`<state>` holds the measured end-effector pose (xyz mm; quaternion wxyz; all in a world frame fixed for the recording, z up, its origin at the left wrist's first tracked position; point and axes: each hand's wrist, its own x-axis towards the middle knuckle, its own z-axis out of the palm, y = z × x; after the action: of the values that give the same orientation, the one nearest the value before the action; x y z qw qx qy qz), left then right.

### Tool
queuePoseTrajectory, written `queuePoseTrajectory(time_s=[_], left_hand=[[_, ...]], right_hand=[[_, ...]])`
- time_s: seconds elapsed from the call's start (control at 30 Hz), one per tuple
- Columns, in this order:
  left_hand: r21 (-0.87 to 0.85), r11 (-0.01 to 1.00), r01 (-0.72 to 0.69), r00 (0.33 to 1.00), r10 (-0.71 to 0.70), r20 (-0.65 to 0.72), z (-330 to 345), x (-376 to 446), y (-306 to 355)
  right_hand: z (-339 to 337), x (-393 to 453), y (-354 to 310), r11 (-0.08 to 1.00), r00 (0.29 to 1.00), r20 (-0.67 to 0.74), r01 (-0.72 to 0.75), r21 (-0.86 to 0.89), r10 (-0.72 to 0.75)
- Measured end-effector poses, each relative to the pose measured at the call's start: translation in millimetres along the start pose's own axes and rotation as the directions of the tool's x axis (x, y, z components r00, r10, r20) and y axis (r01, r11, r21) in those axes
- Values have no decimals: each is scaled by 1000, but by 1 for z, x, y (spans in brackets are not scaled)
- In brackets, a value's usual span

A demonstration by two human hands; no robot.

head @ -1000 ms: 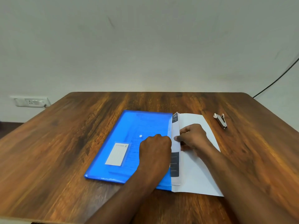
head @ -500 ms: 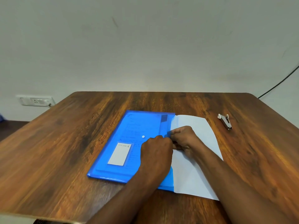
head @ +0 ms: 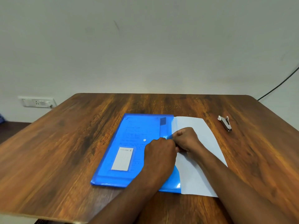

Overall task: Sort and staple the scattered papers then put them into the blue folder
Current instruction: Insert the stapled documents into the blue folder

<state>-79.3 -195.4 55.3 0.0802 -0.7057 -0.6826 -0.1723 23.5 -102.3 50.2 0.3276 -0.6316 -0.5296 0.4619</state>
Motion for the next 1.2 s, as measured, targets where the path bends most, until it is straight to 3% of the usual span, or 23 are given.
queuePoseTrajectory(time_s=[0.1, 0.23, 0.33, 0.4, 0.53, 0.63, 0.8, 0.97, 1.2], left_hand=[[-58, 998, 31, 1000, -31, 5, 5, 1, -5], [-36, 998, 52, 998, -51, 36, 8, 5, -19], [-26, 998, 53, 999, -53, 8, 13, 9, -47], [-1, 998, 62, 998, -62, 9, 18, 11, -72], [-26, 955, 295, 954, -293, 71, 15, 11, -115], [-31, 912, 410, 903, -401, 153, 11, 10, -133], [67, 909, 412, 900, -417, 129, 10, 4, -131], [88, 897, 433, 896, -439, 68, 11, -2, -128], [147, 880, 452, 888, -459, 21, 6, -12, -119]], right_hand=[[-12, -7, 3, 996, 997, 25, 68, -50, -67], [-39, -9, 6, 951, 985, -77, 129, -281, -157], [-65, -4, 17, 782, 929, -217, 109, -613, -300], [-79, -6, 24, 726, 926, -243, 45, -687, -287], [-93, -12, 33, 738, 977, -193, -66, -672, -89], [-94, -16, 38, 784, 983, -179, -86, -615, -32], [-91, -13, 39, 802, 981, -193, -96, -589, -25], [-98, -6, 43, 745, 981, -187, -82, -663, -59], [-101, -5, 30, 777, 969, -243, -130, -616, -31]])
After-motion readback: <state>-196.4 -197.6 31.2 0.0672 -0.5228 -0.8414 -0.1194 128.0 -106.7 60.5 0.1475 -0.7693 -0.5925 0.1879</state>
